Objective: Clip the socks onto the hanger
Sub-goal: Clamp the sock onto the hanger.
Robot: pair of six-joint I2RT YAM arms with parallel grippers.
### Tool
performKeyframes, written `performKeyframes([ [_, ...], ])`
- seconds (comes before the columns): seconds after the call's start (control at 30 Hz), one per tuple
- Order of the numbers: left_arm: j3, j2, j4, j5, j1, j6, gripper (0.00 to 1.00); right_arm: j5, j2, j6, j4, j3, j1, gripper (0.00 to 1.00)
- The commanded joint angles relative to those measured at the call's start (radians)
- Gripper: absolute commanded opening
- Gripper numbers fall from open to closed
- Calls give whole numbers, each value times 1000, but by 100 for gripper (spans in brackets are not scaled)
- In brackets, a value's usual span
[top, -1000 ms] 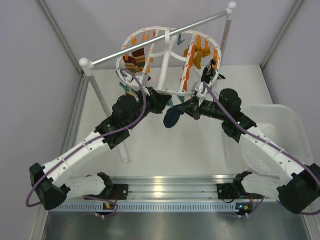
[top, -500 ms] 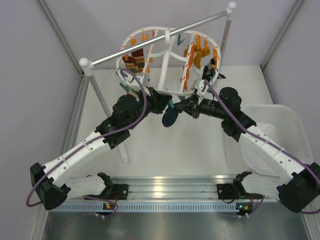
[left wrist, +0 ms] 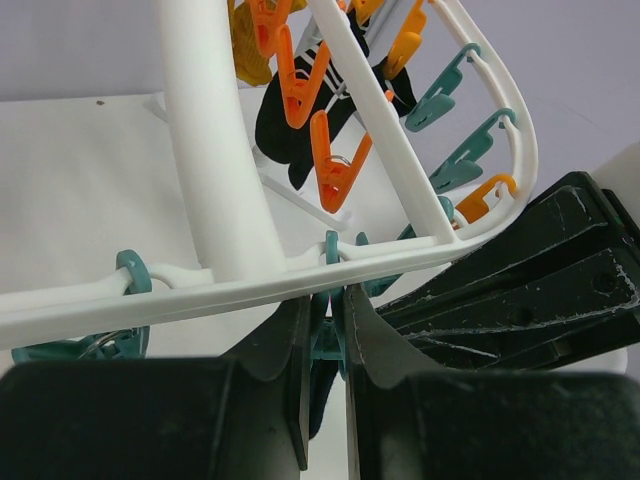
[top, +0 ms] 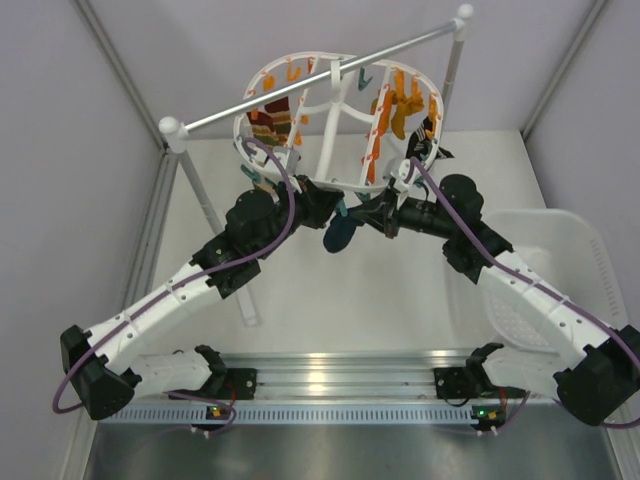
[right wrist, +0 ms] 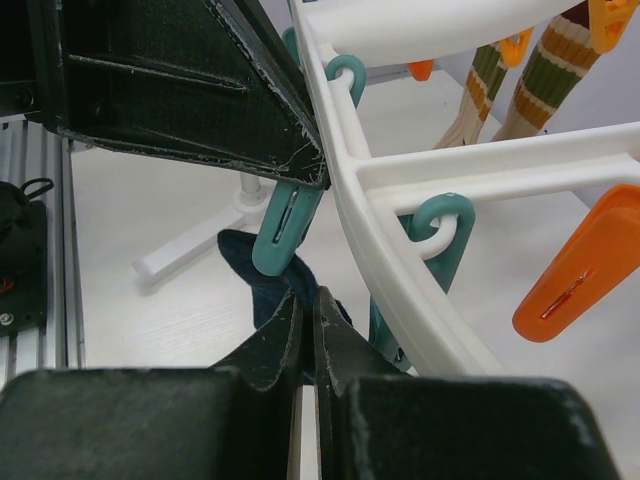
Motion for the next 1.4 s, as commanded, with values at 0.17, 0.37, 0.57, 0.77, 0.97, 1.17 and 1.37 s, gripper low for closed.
performKeyframes([
  [0.17,-19,0,10,16,0,37,0,-19,-31,31,79,73,15,0],
  [0.37,-21,0,12,19,0,37,0,-31,-28,71,95,90,17,0],
  [0.57,-9,-3,7,10,-1,38,23,-35,-24,69,85,93,17,0],
  [0.77,1,-24,5,1,-1,31,49,-28,-24,43,58,78,17,0],
  [0.97,-6,-47,-7,-5,-1,25,60,-21,-16,34,53,73,17,0],
  [1.17,-6,-67,-11,-27,0,15,62,-5,-13,23,36,72,17,8],
  [1.37,2,-70,-27,-59,0,17,62,27,-42,2,-19,75,17,37],
])
